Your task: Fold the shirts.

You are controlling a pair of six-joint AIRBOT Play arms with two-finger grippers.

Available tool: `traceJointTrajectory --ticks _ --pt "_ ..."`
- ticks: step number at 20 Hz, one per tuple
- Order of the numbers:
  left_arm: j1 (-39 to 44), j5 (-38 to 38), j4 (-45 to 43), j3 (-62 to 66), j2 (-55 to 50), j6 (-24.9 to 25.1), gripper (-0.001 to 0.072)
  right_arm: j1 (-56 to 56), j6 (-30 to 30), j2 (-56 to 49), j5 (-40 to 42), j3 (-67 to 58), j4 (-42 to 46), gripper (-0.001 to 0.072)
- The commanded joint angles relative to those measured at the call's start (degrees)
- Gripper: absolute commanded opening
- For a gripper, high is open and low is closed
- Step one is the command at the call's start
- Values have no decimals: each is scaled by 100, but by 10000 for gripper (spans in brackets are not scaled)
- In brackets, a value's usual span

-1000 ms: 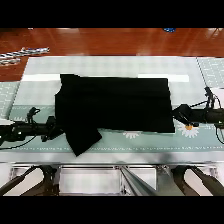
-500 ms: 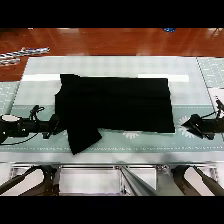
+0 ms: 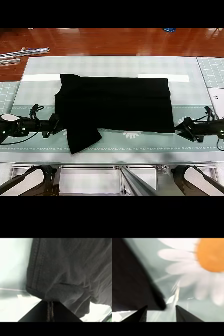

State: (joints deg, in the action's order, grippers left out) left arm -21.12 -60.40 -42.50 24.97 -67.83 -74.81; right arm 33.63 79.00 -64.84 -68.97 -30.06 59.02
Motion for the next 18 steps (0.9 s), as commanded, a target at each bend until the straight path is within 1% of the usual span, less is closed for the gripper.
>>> traceJointTrajectory --ticks 1,2,3,4,5,6,8,10,12,13,18 --pt "22 -11 15 7 2 61 25 -505 -59 -407 540 2 -546 411" --pt "20 -15 13 7 2 61 25 -638 -72 -494 745 2 -868 410" --pt "20 -11 13 9 2 61 25 -743 -140 -557 879 0 -1119 360" --pt "20 -2 13 20 2 63 25 -824 -310 -619 927 -22 -1303 139" --pt "2 -4 13 70 2 63 25 -883 -557 -643 850 -76 -1381 18" --pt "-28 -52 9 195 9 120 25 -903 -695 -634 616 -181 -1349 18" --pt "-131 -278 11 592 28 229 25 -857 -730 -511 227 -422 -1038 17" --pt "-212 -529 11 1161 28 229 25 -811 -708 -297 153 -691 -863 17" --pt "-177 -555 11 1727 -42 227 25 -815 -686 -291 334 -1023 -748 17" --pt "-125 -511 11 2022 -179 179 25 -815 -503 -352 542 -1167 -697 17" --pt "533 -463 9 3816 -1537 -321 25 -1300 -450 -1193 903 -2317 -1141 17"
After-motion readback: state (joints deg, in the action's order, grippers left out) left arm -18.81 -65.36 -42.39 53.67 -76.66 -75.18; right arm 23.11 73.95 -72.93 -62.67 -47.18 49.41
